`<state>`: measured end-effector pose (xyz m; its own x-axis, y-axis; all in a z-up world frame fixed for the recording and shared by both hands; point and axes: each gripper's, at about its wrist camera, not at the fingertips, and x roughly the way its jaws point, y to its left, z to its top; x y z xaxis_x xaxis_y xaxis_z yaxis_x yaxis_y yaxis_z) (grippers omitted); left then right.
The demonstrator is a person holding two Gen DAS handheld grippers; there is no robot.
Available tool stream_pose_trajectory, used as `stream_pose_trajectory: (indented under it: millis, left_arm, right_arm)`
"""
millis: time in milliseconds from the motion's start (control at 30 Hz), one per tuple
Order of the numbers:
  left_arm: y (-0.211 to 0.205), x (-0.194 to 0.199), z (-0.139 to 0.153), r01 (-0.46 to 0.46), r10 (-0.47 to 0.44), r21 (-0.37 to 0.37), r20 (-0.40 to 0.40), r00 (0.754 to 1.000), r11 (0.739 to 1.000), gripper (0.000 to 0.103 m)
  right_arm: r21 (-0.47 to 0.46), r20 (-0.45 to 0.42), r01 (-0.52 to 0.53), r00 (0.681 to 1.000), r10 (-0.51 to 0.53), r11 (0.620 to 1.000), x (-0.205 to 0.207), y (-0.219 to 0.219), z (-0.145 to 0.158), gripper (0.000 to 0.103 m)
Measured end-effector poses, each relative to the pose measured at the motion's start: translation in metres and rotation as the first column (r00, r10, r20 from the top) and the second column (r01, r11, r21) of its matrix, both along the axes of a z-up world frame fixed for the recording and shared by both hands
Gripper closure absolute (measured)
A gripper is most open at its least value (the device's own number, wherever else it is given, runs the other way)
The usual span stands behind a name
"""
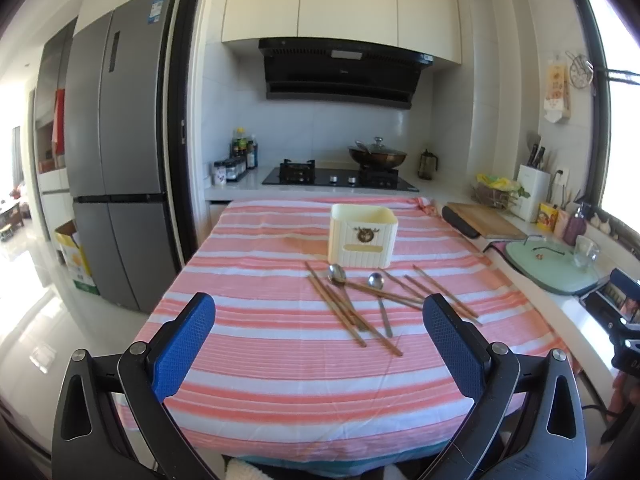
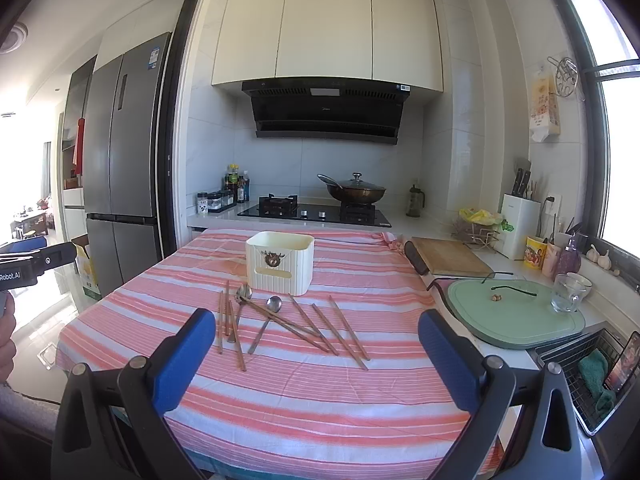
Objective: Organize utensils
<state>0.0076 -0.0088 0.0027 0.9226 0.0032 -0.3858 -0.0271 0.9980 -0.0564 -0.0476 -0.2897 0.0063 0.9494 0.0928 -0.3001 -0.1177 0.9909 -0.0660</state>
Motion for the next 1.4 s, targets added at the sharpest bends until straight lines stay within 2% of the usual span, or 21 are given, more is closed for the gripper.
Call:
stream_pose_trajectory:
  millis: [1400]
  left_arm:
    - [-0.0013,0.0101,-0.0084,0.015,-0.015,0.004,-0.005,1.0,1.0,0.0]
  right_arm:
    - [0.005,-0.022,0.003,1.0,-0.003,1.0,0.009,-0.0051,-0.0043,0.0]
